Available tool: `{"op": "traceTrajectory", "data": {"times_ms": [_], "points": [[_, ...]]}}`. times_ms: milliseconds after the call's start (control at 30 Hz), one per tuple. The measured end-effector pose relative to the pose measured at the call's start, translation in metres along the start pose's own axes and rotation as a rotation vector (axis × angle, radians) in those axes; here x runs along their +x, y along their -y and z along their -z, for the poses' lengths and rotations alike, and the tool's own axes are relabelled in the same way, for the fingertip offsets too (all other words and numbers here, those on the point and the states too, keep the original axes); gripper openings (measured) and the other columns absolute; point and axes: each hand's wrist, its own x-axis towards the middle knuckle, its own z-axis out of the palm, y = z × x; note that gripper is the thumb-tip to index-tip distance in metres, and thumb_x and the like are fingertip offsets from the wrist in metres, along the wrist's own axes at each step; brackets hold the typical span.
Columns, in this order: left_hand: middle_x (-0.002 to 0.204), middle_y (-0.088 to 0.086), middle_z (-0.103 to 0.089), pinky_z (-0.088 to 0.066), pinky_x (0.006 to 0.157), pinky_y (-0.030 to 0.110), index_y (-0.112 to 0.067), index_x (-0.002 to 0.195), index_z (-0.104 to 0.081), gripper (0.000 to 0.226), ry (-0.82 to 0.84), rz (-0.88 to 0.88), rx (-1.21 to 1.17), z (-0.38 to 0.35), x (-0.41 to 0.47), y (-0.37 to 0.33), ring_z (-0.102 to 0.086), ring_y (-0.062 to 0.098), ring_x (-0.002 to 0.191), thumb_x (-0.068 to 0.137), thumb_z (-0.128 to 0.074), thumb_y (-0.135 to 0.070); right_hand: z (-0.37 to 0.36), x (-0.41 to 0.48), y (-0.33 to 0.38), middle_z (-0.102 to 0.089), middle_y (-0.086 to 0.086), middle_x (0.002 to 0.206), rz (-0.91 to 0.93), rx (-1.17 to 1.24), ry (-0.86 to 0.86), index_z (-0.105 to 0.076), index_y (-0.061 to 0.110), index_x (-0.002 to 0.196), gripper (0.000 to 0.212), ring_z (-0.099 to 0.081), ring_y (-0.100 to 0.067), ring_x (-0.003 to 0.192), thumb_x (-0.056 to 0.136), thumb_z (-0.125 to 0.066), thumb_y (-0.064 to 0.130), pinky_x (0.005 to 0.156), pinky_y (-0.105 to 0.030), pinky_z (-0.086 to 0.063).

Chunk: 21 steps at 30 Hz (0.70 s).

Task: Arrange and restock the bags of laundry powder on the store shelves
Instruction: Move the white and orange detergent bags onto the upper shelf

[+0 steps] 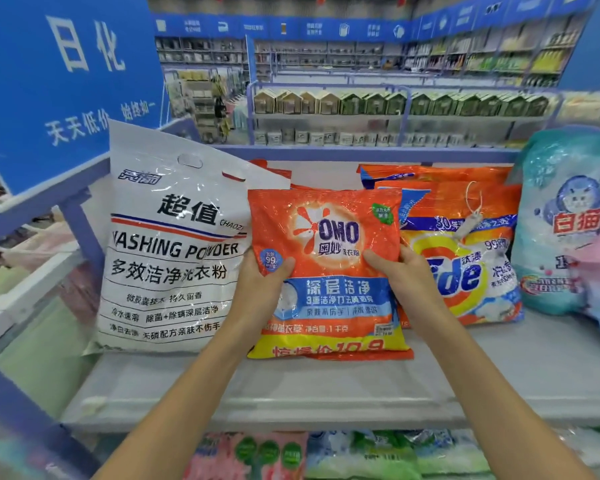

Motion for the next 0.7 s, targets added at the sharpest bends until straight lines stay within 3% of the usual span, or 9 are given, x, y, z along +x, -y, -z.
{"op": "traceTrajectory", "data": {"times_ms": [167, 300, 400, 533, 633, 700], "points": [[0.121, -0.008, -0.069, -0.059, 0.092, 0.038, -0.028, 0.133, -0.049, 0.046, 0.004, -0.05, 0.111, 0.004, -0.008, 0.0, -0.069, 0.011, 0.108, 0.093, -0.072, -0.023, -0.005, -0.01, -0.011, -0.076, 0.005, 0.112, 0.063, -0.155, -0.067, -0.061, 0.023, 0.129, 0.036, -0.076, -0.01, 0.092, 0.096, -0.069, 0.035, 0.076, -0.034, -0.063], [0.115, -0.013, -0.069, -0.061, 0.084, 0.035, -0.032, 0.131, -0.049, 0.047, 0.057, -0.059, 0.235, 0.014, -0.026, 0.007, -0.07, 0.007, 0.1, 0.091, -0.073, -0.025, -0.009, -0.017, -0.017, -0.074, 0.008, 0.113, 0.121, -0.263, -0.139, -0.061, 0.026, 0.127, 0.031, -0.073, -0.011, 0.099, 0.099, -0.065, 0.039, 0.088, -0.045, -0.061], [0.118, -0.015, -0.07, -0.06, 0.087, 0.033, -0.033, 0.127, -0.053, 0.044, 0.1, -0.065, 0.242, 0.025, -0.036, 0.013, -0.069, 0.001, 0.1, 0.091, -0.073, -0.019, -0.014, -0.026, -0.02, -0.071, 0.011, 0.111, 0.132, -0.318, -0.192, -0.058, 0.03, 0.119, 0.022, -0.071, -0.01, 0.099, 0.099, -0.064, 0.038, 0.085, -0.043, -0.062], [0.115, -0.023, -0.067, -0.054, 0.081, 0.013, -0.039, 0.121, -0.055, 0.044, 0.155, -0.082, 0.176, 0.043, -0.047, 0.009, -0.066, -0.011, 0.1, 0.092, -0.072, -0.011, -0.023, -0.049, -0.022, -0.065, 0.015, 0.111, 0.183, -0.383, -0.262, -0.053, 0.033, 0.119, 0.026, -0.067, -0.011, 0.105, 0.098, -0.067, 0.027, 0.081, -0.036, -0.058], [0.116, -0.02, -0.067, -0.053, 0.075, 0.011, -0.034, 0.127, -0.059, 0.039, 0.01, -0.151, 0.223, 0.065, -0.059, 0.004, -0.065, -0.01, 0.097, 0.093, -0.072, -0.02, -0.04, -0.074, -0.023, -0.057, 0.006, 0.135, 0.25, -0.575, -0.353, -0.049, 0.027, 0.137, 0.045, -0.056, -0.017, 0.125, 0.096, -0.068, 0.024, 0.103, -0.046, -0.052], [0.112, -0.019, -0.068, -0.053, 0.075, 0.012, -0.036, 0.126, -0.06, 0.035, -0.165, -0.263, 0.311, 0.085, -0.06, 0.002, -0.065, -0.007, 0.094, 0.095, -0.068, -0.023, -0.06, -0.092, -0.02, -0.047, 0.004, 0.148, 0.36, -0.687, -0.382, -0.048, 0.02, 0.146, 0.055, -0.042, -0.014, 0.14, 0.095, -0.069, 0.018, 0.116, -0.036, -0.038]]}}
